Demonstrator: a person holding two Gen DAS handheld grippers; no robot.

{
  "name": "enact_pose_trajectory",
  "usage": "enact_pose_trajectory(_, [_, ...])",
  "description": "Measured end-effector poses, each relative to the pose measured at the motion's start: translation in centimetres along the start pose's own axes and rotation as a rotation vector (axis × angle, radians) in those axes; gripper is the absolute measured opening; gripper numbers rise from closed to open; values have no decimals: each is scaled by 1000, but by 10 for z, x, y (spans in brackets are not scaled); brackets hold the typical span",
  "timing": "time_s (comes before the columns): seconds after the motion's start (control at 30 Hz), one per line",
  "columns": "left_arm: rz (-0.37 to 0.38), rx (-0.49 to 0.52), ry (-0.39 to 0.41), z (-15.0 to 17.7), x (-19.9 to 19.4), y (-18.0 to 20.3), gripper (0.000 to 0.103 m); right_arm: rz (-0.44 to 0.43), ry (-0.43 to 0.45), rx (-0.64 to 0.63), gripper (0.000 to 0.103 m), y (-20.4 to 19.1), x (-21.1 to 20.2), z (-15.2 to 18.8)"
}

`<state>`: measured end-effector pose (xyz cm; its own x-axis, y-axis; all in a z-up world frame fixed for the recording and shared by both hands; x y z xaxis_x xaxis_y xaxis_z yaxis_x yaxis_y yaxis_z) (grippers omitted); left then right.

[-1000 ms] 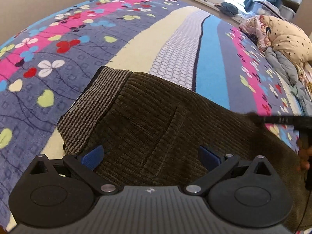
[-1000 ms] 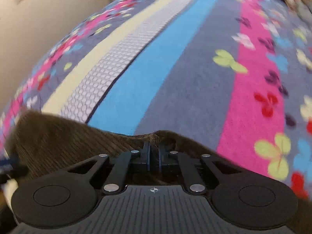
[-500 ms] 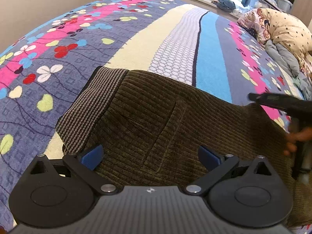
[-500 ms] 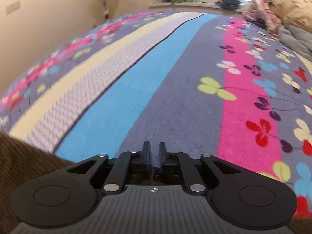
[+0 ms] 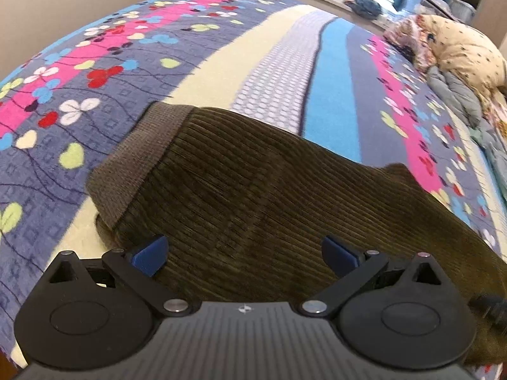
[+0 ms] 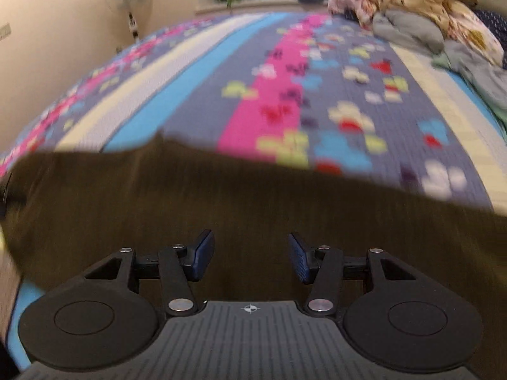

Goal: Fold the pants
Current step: 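Lay the hems over the waistband with the right tool and open it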

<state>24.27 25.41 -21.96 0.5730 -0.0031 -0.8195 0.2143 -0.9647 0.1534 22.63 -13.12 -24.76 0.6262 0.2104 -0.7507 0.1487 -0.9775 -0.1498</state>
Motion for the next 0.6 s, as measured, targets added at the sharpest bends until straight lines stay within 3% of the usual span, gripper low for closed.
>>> enact_pose_trajectory(0.1, [-47, 18, -3, 5, 3, 0, 103, 56, -127, -71, 54, -3, -3, 56])
enact_pose_trajectory(0.2, [-115, 42, -11, 8, 9, -10, 103, 110, -40, -215, 61, 0, -21, 85])
enact_pose_trajectory(0.3, [-115, 66, 4, 9, 2, -11, 103, 120, -34, -149, 65, 13, -39, 84])
enact_pose_trajectory(0.37, [-105, 74, 23, 9, -3, -8, 103, 82, -24, -98, 65, 14, -46, 68])
enact_pose_trajectory(0.53, [-100, 60, 9, 10, 2, -8, 103, -131, 93, -50, 65, -4, -30, -33])
enact_pose_trajectory(0.57, [-98, 57, 7, 10, 4, -9, 103, -197, 96, -50, 60, -13, -18, -58])
enact_pose_trajectory(0.6, [-93, 54, 8, 10, 4, -10, 103, -252, 93, -60, 47, -23, -6, -79])
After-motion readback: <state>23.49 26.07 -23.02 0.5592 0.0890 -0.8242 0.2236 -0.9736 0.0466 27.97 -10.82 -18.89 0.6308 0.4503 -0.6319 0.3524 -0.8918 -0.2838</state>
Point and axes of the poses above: each gripper's, at about its wrist camera, not at the fingertips, and x roughly the way its jaws point, y to its right, z to its underside, the point moved 8 cm from there along x, roughly the way its jaws point, and after that the axes turned 1 degree about -y, right-handed, at the moved point
